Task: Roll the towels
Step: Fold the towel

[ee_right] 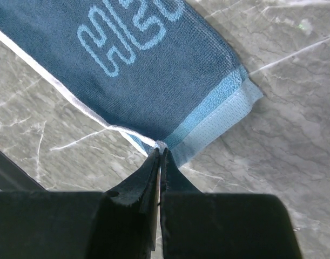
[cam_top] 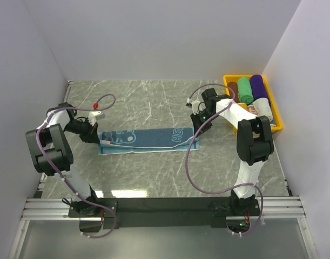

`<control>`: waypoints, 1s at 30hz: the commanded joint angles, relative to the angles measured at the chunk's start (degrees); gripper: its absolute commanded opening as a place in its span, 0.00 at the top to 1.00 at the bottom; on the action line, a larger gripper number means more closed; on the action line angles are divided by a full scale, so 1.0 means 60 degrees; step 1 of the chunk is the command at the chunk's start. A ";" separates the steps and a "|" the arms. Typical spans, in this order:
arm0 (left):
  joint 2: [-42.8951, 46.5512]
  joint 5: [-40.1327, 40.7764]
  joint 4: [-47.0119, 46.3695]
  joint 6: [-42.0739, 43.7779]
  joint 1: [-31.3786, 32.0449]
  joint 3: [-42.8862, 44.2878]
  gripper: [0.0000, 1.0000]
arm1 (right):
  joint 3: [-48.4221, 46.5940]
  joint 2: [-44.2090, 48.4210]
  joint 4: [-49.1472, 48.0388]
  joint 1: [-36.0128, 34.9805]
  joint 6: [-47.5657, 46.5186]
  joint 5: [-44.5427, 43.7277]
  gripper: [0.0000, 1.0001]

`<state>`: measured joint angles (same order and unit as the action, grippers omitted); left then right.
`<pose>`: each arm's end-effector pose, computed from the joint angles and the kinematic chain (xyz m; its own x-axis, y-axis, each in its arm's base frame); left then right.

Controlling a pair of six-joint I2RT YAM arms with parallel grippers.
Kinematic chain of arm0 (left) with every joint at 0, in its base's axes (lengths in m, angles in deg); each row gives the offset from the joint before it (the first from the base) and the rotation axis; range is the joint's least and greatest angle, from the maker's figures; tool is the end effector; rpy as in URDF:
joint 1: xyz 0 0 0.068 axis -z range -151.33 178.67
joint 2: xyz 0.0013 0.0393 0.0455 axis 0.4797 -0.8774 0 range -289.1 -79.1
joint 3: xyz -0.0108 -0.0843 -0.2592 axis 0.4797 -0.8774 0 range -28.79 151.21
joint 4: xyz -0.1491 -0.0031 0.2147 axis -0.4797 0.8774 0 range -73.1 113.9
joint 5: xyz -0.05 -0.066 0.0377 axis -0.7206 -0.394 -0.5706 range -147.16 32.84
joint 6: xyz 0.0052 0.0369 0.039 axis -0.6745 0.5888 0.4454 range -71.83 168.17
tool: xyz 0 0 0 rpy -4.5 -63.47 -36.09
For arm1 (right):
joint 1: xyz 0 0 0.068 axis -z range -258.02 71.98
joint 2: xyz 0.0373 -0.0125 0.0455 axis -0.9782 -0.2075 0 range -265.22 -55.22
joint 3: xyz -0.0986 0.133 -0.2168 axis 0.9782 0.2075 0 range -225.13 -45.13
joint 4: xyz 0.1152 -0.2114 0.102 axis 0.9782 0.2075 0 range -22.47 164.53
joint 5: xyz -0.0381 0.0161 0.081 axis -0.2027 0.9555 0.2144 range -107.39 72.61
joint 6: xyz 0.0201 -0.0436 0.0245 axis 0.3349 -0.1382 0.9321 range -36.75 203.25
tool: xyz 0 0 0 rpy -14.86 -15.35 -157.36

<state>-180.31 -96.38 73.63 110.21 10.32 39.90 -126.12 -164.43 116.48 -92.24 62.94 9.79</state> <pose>0.3027 0.0766 0.1897 -0.6534 0.5042 -0.5646 0.7277 0.6239 -0.2849 0.3591 0.1077 0.1967 -0.7765 -0.5153 -0.3628 -0.6252 0.7022 0.3407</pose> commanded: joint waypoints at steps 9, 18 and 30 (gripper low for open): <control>0.0242 -0.0318 0.1044 0.0996 -0.0033 0.0037 0.86 | -0.0051 0.0300 0.0586 0.0026 -0.0627 -0.0296 0.93; 0.1047 -0.0420 0.2382 0.1893 -0.0076 -0.0021 0.51 | -0.0345 0.0989 0.1100 0.0143 -0.0102 0.0143 0.61; 0.1078 -0.0846 -0.1090 -0.4200 -0.0121 -0.0856 0.78 | -0.0066 0.0054 -0.0159 -0.0003 0.1730 -0.0412 0.78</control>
<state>-172.81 -99.62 73.28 96.42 9.66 35.87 -126.01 -162.00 118.53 -91.76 70.15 8.52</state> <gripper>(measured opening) 0.241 0.220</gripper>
